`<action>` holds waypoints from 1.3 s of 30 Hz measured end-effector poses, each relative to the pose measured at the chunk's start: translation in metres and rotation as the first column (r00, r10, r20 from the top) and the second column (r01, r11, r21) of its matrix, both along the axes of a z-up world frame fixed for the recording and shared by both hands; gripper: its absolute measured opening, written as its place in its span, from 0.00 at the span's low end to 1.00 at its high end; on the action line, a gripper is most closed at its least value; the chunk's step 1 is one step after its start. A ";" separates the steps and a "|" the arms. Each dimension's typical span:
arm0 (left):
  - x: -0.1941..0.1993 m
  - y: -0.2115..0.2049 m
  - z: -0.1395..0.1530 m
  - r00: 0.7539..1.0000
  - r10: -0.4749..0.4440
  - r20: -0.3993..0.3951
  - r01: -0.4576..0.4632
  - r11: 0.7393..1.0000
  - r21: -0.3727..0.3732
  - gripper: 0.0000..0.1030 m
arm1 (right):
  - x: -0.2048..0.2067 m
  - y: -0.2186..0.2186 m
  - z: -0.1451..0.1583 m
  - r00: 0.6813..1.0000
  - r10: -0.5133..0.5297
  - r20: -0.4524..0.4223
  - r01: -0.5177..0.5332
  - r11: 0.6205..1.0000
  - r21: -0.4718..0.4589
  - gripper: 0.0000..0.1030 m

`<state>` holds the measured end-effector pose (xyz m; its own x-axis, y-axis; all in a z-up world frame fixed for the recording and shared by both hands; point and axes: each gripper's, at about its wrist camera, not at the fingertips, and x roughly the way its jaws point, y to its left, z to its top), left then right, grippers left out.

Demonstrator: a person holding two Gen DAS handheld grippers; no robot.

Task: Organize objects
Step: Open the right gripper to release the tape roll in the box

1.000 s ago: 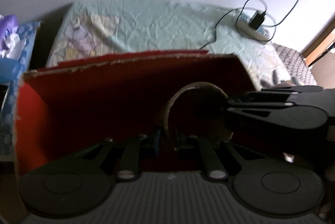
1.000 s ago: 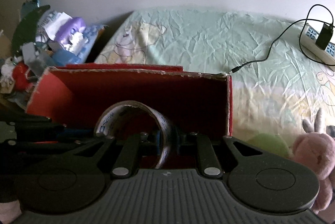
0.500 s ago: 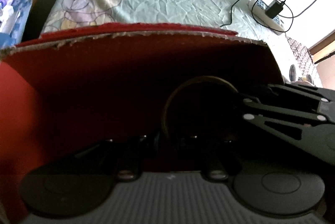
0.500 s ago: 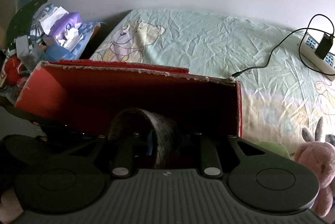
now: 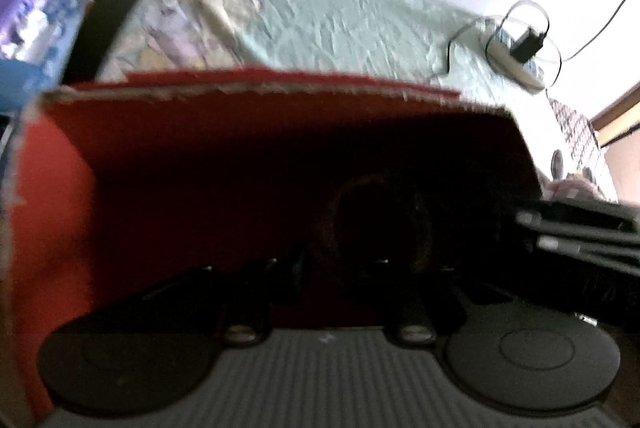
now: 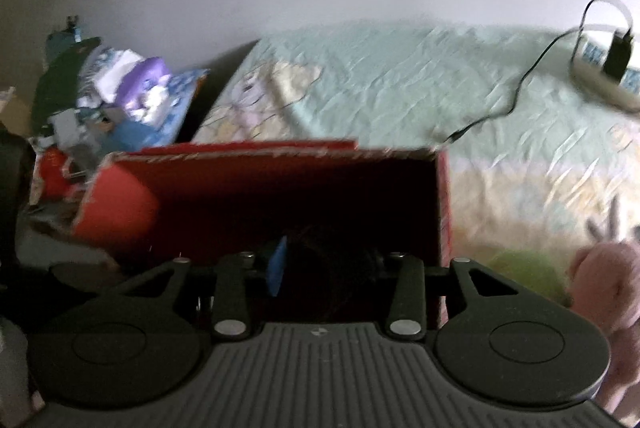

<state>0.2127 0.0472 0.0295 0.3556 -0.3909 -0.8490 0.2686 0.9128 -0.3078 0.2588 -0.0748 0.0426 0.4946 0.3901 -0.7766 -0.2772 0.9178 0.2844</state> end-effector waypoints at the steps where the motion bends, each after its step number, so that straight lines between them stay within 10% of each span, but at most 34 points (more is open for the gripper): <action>1: -0.003 0.006 0.005 1.000 0.008 0.022 -0.008 1.000 -0.008 0.18 | 0.000 -0.001 -0.001 1.000 0.011 -0.028 -0.010 1.000 0.030 0.37; 8: -0.012 0.030 0.012 0.989 0.088 0.120 -0.101 0.989 0.108 0.18 | 0.002 0.021 -0.021 0.966 0.150 -0.210 -0.102 0.969 0.225 0.33; 17: -0.002 0.020 -0.008 0.992 0.098 0.085 -0.116 0.961 0.252 0.23 | 0.018 0.043 -0.050 0.952 0.056 -0.299 0.008 0.978 0.210 0.29; 39: -0.004 0.011 -0.011 0.984 0.141 0.105 -0.171 0.905 0.389 0.34 | 0.017 0.006 -0.052 0.959 -0.142 -0.247 0.191 0.964 0.186 0.30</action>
